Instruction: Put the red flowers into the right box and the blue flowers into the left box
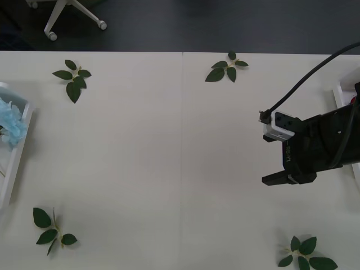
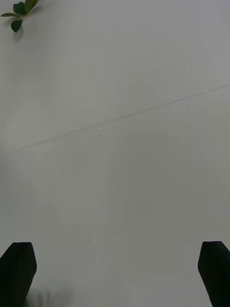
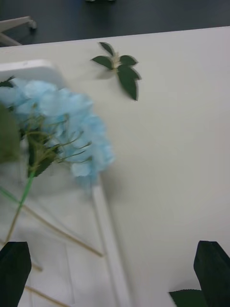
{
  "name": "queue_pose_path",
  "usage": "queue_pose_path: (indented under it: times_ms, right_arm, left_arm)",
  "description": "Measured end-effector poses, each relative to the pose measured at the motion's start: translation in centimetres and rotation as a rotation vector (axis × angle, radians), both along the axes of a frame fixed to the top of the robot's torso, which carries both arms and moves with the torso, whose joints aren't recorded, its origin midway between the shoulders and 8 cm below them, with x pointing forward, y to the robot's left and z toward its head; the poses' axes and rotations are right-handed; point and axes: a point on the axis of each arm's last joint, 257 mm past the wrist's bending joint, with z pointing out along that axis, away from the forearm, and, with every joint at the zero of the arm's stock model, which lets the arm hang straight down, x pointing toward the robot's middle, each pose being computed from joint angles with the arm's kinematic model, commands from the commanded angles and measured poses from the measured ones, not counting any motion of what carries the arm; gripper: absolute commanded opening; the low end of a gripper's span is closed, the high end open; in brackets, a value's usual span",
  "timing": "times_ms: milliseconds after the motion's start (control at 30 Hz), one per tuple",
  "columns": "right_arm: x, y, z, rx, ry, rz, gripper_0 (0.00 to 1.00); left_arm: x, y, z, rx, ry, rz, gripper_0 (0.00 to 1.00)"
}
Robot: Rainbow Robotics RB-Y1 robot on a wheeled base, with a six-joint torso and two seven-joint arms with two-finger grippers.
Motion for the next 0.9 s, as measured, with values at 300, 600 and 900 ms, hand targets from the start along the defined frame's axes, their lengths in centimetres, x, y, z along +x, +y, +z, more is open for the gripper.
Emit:
queue_pose_path:
  times_ms: [300,600,900]
  right_arm:
    - [0.0,0.0,0.0,0.0,0.0,0.0,1.0]
    - [0.0,0.0,0.0,0.0,0.0,0.0,1.0]
    - [0.0,0.0,0.0,0.0,0.0,0.0,1.0]
  left_arm:
    - [-1.1,-8.2,3.3,-0.077,0.009,-0.313,1.0]
    - [0.2,-15.0,6.4,-0.07,-0.022,-0.589,1.0]
    - [1.1,-20.0,6.8,0.025,0.008,-0.807,1.0]
